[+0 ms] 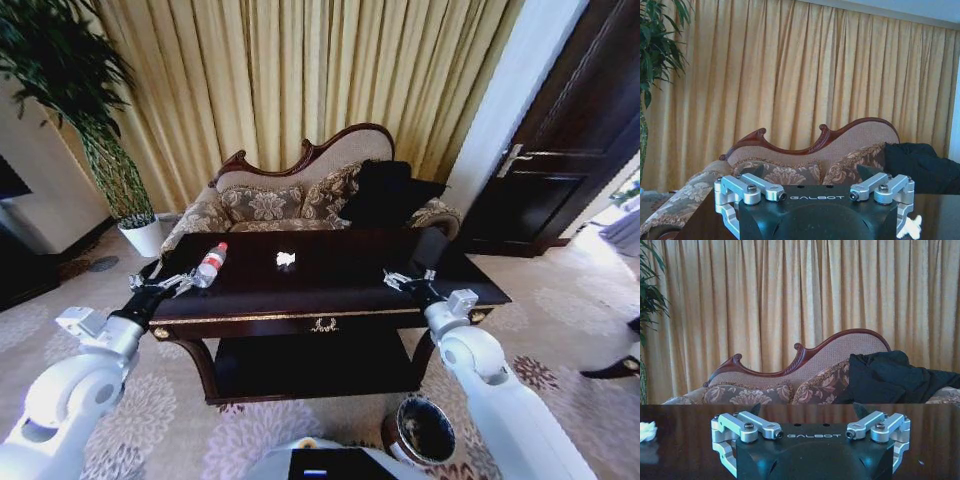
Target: Move to the front of the table and place the trash on the table into the trash bin.
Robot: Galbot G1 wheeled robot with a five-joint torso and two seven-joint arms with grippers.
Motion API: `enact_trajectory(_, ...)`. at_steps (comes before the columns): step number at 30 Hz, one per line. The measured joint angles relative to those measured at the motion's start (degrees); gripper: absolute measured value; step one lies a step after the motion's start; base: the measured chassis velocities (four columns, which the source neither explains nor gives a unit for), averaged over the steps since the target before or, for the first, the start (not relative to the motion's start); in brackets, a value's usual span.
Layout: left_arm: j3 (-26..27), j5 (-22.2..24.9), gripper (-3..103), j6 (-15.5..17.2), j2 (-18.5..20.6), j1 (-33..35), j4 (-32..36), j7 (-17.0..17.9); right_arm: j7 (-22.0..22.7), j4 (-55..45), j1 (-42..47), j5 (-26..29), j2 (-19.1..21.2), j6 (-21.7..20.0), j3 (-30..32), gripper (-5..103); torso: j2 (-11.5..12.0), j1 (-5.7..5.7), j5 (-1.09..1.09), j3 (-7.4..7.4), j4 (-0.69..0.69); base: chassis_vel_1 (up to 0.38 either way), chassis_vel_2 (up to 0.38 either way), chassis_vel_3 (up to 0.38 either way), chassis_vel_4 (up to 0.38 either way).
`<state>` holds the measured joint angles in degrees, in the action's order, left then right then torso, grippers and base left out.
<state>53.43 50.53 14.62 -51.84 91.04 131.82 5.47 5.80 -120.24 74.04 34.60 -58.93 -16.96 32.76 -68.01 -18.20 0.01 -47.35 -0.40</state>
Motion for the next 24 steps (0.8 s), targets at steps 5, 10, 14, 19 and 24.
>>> enact_trajectory(5,-0.2,-0.1,100,0.0,-0.2,0.1,0.1,0.0,-0.8,0.5,-0.4,-0.3,0.1,0.5,-0.2,100,0.0,0.0,0.0,0.0,0.0,-0.119,0.119,0.128,-0.12)
enact_trajectory(10,-0.2,-0.5,100,0.0,-0.3,0.6,0.2,0.0,-2.8,0.4,-0.5,-0.4,0.7,0.9,-1.1,100,0.0,-0.01,0.0,0.0,0.0,-0.122,0.111,0.099,-0.124)
enact_trajectory(14,-0.2,-1.7,100,-0.1,-0.6,1.4,0.1,-0.5,-5.8,0.6,-1.2,0.3,2.0,0.8,-2.0,100,0.0,-0.02,0.0,-0.01,-0.01,-0.046,0.058,0.039,-0.05)
enact_trajectory(19,0.3,-2.1,100,-0.1,-1.0,2.5,0.1,-0.7,-8.4,1.4,-5.3,5.4,6.0,-0.1,-5.7,100,0.0,0.02,0.0,0.01,0.0,0.0,0.0,0.0,0.0)
enact_trajectory(24,1.1,-2.2,100,-0.2,-1.3,3.3,-0.2,-0.7,-9.0,2.5,-8.7,7.8,8.9,-0.3,-11.2,100,0.0,0.02,0.0,0.01,0.01,0.0,0.0,0.0,0.0)
